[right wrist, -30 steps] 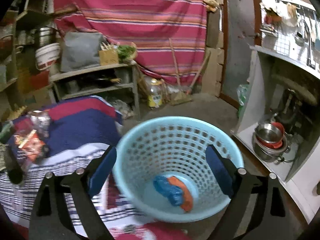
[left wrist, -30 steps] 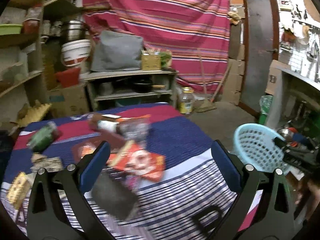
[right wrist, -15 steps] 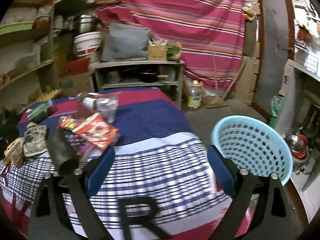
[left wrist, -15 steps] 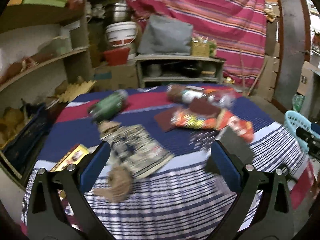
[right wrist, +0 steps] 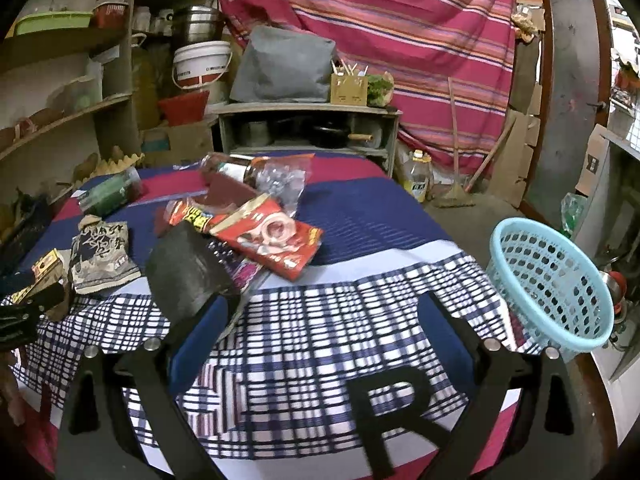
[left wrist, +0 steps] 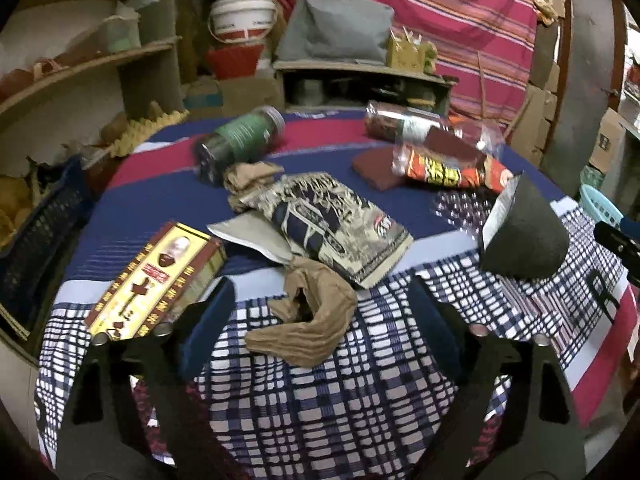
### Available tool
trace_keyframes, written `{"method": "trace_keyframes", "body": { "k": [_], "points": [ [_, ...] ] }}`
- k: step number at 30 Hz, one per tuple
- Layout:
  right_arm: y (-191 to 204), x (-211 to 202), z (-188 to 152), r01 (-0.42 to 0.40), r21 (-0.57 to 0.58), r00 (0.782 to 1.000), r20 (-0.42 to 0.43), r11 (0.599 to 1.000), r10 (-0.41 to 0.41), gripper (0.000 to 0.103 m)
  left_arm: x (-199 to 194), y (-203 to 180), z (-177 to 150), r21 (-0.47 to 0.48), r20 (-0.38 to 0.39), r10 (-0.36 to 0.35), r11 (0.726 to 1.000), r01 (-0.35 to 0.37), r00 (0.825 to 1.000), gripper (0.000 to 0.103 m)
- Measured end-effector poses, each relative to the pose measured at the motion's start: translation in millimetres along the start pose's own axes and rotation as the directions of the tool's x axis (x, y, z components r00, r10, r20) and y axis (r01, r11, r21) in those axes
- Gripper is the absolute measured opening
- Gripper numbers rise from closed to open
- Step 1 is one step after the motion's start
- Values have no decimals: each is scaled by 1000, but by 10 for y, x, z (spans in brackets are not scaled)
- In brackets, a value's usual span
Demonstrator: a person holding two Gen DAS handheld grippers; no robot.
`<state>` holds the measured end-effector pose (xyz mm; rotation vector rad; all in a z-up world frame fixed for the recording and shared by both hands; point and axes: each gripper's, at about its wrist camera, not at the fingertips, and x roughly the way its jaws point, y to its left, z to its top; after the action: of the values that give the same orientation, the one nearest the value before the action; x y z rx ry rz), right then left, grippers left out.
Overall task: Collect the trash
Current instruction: 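Grasp the brown sock with the left tool while the right tool grasps the black rubber cup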
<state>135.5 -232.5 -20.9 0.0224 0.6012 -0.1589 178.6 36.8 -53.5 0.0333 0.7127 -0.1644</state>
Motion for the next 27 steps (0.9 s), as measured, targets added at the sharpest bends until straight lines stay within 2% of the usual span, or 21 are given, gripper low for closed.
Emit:
{"method": "trace_keyframes", "body": {
  "k": [2, 3, 6, 16, 21, 27],
  "points": [
    [43, -1, -2, 3, -8, 1000, -2, 1000, -3, 94, 53, 4, 2, 5, -21, -19, 1000, 19, 1000, 62],
    [59, 2, 3, 6, -12, 1000, -2, 1000, -6, 94, 78, 2, 3, 8, -31, -25, 1000, 25, 999, 58],
    [97, -1, 18, 10, -22, 1000, -3, 1000, -10, 94, 127, 6, 6, 15, -49, -31, 999, 32, 998, 36],
    [282, 5, 56, -28, -50, 1000, -9, 998, 27, 94, -177, 157, 52, -5, 2, -39, 999, 39, 999, 36],
    [491, 128, 61, -64, -90, 997, -46, 994, 60, 97, -355, 247, 178, -19, 54, -20, 1000, 21, 998, 36],
    [673, 342, 67, -87, -115, 993, -83, 990, 78, 97, -372, 321, 274, -30, 72, -9, 1000, 11, 997, 36]
  ]
}}
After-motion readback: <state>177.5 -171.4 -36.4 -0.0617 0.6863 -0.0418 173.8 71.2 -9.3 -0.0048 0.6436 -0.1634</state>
